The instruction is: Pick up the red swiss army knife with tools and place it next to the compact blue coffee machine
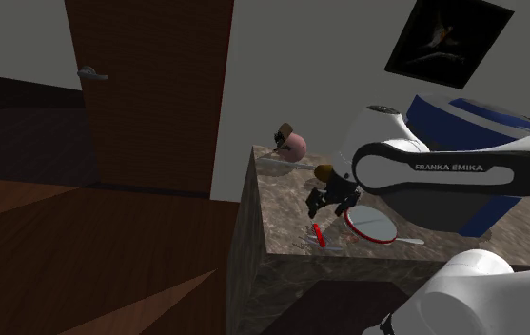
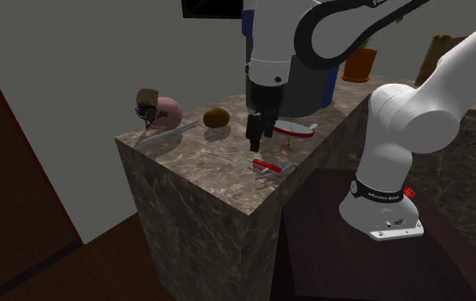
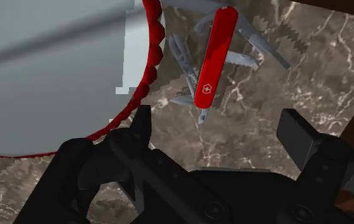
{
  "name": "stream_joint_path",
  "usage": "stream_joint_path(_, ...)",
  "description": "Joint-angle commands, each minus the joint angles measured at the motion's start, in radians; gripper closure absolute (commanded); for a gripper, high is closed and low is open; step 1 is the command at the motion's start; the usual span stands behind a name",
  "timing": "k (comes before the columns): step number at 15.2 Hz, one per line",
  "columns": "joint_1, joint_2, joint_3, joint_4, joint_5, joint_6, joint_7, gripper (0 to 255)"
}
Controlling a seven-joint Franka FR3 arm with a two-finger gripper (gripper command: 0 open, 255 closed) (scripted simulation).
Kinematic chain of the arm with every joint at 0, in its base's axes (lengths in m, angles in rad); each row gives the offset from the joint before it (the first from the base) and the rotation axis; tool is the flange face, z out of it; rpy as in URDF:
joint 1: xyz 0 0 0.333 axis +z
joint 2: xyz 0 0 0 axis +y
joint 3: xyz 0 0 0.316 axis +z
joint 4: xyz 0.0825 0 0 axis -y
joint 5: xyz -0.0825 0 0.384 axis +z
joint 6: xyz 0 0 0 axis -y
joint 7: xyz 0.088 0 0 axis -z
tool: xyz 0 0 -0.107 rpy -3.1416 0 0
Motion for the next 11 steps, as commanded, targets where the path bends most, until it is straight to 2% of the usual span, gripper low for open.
stream_joint_path(1, -0.017, 0.04, 0.013, -0.035, -0.004, 0.057, 0.034, 0)
stream_joint_path(8, -0.016, 0.121, 0.017, -0.087, -0.004, 0.19, 0.037, 0)
stream_joint_path(11, -0.015, 0.128, 0.016, -0.091, -0.005, 0.201, 0.038, 0)
